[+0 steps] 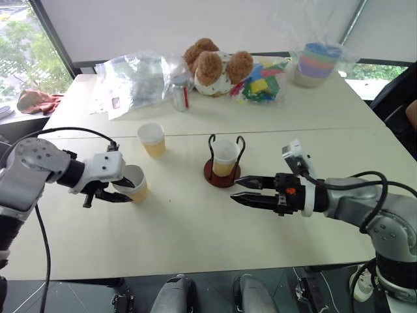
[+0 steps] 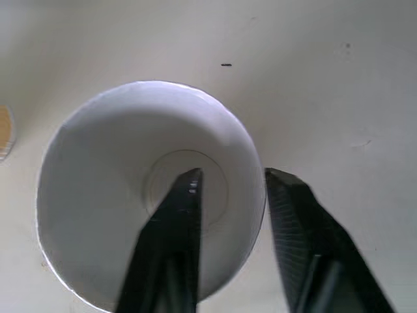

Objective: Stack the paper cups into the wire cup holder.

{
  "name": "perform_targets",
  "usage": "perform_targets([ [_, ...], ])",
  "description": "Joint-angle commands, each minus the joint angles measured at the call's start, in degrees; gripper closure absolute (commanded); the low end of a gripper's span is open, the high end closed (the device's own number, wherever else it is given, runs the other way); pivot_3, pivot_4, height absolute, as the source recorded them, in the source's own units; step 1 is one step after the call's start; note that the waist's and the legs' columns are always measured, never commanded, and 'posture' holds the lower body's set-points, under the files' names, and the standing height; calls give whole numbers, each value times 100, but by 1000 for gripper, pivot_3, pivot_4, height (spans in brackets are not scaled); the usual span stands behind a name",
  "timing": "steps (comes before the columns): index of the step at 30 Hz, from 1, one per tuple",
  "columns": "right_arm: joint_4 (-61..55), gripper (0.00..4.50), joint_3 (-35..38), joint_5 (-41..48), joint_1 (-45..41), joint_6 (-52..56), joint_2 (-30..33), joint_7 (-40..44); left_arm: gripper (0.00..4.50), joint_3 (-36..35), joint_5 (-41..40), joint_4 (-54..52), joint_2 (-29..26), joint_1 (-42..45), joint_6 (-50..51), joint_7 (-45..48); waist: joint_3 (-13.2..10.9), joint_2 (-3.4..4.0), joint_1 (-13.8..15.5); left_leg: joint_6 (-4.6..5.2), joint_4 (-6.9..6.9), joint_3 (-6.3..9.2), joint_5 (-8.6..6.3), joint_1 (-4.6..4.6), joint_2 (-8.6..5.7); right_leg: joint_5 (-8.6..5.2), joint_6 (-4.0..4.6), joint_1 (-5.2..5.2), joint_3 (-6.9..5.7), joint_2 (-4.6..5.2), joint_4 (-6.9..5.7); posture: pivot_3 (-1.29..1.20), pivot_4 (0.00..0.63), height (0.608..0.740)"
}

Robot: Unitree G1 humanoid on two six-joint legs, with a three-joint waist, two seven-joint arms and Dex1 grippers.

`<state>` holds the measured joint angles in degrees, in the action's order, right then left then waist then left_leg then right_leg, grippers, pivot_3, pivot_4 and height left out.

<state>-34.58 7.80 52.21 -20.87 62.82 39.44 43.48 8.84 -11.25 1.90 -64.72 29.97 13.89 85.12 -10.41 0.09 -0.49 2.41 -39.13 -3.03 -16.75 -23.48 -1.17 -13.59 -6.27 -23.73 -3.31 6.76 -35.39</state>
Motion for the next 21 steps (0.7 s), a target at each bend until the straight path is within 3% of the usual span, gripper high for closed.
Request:
perform_targets([
  [1, -176, 2213, 176, 149, 28, -172, 112, -60, 4464, 5, 86, 18, 6, 120, -119, 133, 0, 0, -3, 0, 0, 0, 0, 0, 0, 0, 0, 0, 0, 0, 0, 0, 150, 740],
  [8, -185, 2213, 331, 271, 203, -236, 204, -253, 4464, 95, 208, 324, 241, 696, -272, 263, 0, -2, 60, 2, -3, 2, -1, 0, -1, 0, 0, 3, 0, 0, 0, 0, 150, 740],
  [12, 125, 2213, 1333, 270, 414, -337, 716, -297, 4464, 173, -138, 1690, 1235, 3431, 58, 665, -16, -48, 301, 4, -17, 20, 1, -12, -5, 2, -3, 7, -12, -8, -1, 0, 150, 740],
  [14, 199, 2213, 1513, 241, 440, -415, 910, -252, 4464, 389, -502, 2087, 1481, 4171, 294, 735, -13, -56, 295, 9, -46, 31, -1, -31, -4, 12, -15, 14, -23, -13, 2, 0, 150, 740],
  [19, 264, 2213, 1796, 255, 437, -450, 1544, -62, 4464, 1606, -1363, 3190, 2085, 5462, -666, 738, -1, -33, 219, 52, -57, 0, -27, -18, -14, 13, -31, 29, 5, 1, 14, 0, 150, 740],
  [21, 254, 2213, 1993, 252, 413, -462, 1627, -215, 4464, 2274, -1497, 3834, 2596, 5823, -1266, 738, -4, -36, 206, 53, -55, 2, -28, -17, -10, 13, -33, 26, 4, 0, 13, 0, 150, 740],
])
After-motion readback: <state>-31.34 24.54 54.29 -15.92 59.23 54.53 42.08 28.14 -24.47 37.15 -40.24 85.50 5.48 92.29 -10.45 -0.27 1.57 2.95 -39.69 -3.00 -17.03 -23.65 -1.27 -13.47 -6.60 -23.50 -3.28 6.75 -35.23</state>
